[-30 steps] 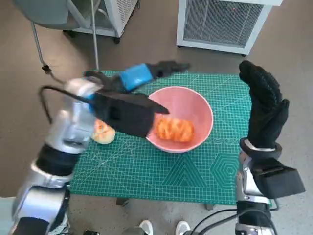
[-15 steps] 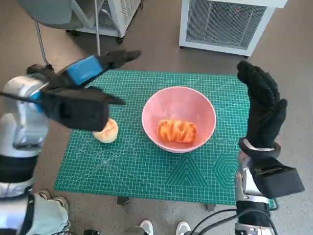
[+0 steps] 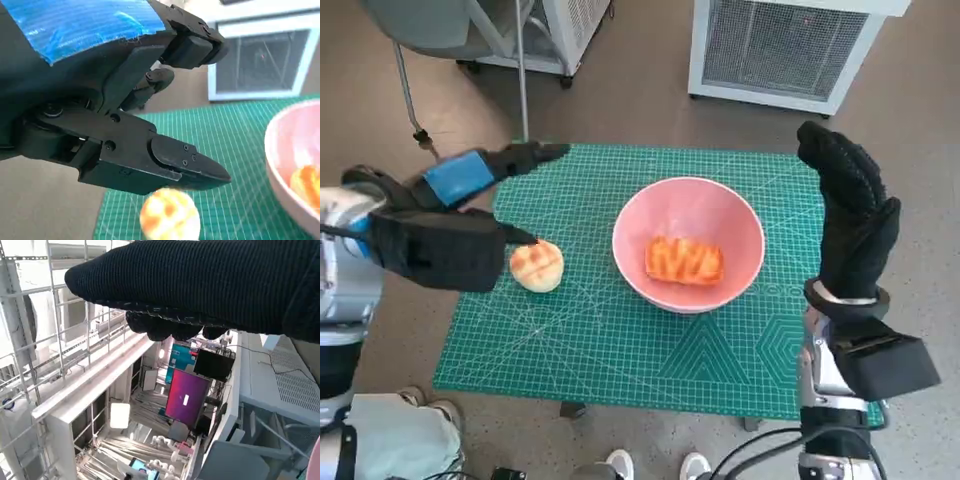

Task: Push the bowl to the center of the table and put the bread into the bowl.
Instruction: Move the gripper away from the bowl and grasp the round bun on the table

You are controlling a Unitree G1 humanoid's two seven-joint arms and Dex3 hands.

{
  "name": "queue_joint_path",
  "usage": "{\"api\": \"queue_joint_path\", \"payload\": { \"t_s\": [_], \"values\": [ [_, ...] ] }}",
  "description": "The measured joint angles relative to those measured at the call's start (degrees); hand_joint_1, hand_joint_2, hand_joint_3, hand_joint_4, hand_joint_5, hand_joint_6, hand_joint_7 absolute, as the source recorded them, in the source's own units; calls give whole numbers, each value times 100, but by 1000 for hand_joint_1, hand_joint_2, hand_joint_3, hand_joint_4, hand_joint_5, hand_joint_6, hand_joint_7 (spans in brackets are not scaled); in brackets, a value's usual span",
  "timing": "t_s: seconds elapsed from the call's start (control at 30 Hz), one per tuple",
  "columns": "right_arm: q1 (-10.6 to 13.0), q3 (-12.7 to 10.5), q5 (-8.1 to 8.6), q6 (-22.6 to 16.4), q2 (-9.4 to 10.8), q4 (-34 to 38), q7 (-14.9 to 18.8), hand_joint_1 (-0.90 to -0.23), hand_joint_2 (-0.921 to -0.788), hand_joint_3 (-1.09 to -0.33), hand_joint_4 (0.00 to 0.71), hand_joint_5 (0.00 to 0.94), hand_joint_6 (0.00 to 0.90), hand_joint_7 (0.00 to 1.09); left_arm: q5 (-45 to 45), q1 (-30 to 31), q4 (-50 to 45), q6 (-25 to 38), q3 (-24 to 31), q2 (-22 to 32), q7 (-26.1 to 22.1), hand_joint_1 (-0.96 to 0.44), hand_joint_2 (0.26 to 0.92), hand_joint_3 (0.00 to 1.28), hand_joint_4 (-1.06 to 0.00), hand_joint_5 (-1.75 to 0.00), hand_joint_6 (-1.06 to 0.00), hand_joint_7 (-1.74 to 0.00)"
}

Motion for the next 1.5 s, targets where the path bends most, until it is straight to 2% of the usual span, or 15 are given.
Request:
{"api": "queue_joint_path", "payload": {
  "t_s": [0.47,0.83,1.27,1.43,1.5],
  "values": [
    [-44,8,10,48,-34,-3,63,-488,-921,-791,303,1,-1,638,521,107,512,209,-567,-194,106,-114,782,6,-42,-3,-253,-10],
    [-57,-26,63,67,-53,-4,112,-486,-921,-792,302,1,-1,637,869,71,1407,172,-1112,-467,109,-86,780,8,-32,0,-259,-9],
    [-56,-60,110,90,-86,-12,115,-486,-921,-791,302,1,-1,637,1270,-272,2604,116,-1616,-827,311,-14,769,1,-50,-5,-266,-7],
    [-52,-64,103,90,-86,-28,114,-486,-921,-790,303,1,-1,638,1419,-422,3055,74,-1797,-986,531,40,770,1,-85,-16,-284,-14],
    [-49,-65,102,90,-86,-35,114,-486,-921,-789,303,1,-1,639,1507,-503,3259,34,-1884,-1054,652,58,785,9,-157,-26,-330,-26]
  ]
}}
